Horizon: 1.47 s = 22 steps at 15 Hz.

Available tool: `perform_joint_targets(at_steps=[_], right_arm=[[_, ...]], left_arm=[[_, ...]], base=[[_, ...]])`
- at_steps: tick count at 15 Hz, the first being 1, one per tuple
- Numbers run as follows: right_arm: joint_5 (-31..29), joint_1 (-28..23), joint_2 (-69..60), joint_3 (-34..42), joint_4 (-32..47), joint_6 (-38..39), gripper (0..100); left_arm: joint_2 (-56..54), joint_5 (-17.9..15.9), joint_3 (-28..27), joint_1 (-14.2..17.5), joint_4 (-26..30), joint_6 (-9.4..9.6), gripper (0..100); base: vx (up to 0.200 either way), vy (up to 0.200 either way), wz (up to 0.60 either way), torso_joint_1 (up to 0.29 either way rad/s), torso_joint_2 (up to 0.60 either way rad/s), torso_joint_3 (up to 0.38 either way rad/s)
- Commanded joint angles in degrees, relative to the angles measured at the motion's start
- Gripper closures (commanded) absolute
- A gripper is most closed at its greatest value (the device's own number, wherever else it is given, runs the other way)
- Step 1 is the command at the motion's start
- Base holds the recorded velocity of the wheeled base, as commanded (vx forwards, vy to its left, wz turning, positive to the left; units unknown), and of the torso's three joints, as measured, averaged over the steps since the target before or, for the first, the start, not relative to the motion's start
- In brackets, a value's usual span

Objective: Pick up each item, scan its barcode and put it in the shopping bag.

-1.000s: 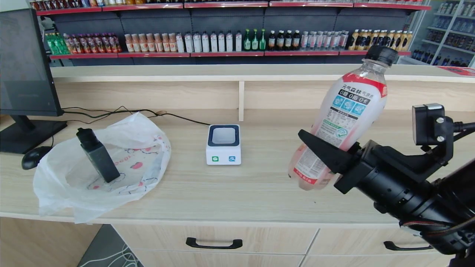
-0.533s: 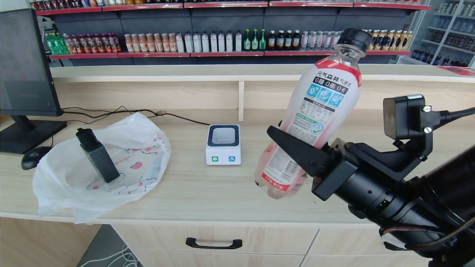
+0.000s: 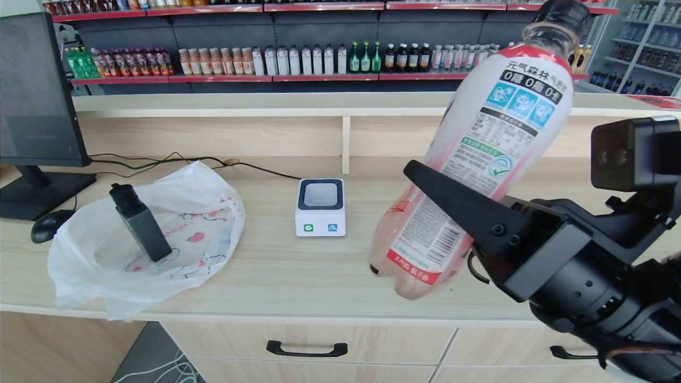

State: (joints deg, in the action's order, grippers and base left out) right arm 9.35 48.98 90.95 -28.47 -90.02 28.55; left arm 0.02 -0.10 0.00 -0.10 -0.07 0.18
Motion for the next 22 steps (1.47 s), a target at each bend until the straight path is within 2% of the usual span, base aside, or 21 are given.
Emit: perform_joint_targets(at_steps=[1,4,15,22], right_arm=[[-0.03,0.15,-5.00,3.42,0.02,0.10,100],[-0.03,0.15,-7.99,5.79,0.02,0.63,100],[-0.03,0.15,-7.72,4.30,0.02,0.01,100],[0.14,-0.82,-4.65,6.67,0.02,-12.99,100]], left_arm=[[-0.02,0.01,0.00,0.01,-0.01,-0.01,0],[-0.02,0.01,0.00,0.01,-0.01,-0.01,0],[-0.02,0.01,0.00,0.01,-0.01,-0.01,0],[-0.02,0.01,0.00,0.01,-0.01,-0.01,0]], base=[[0.000,0.000,0.00,0.000,0.00,0.000],[0.000,0.000,0.00,0.000,0.00,0.000],[0.000,0.000,0.00,0.000,0.00,0.000],[0.000,0.000,0.00,0.000,0.00,0.000]])
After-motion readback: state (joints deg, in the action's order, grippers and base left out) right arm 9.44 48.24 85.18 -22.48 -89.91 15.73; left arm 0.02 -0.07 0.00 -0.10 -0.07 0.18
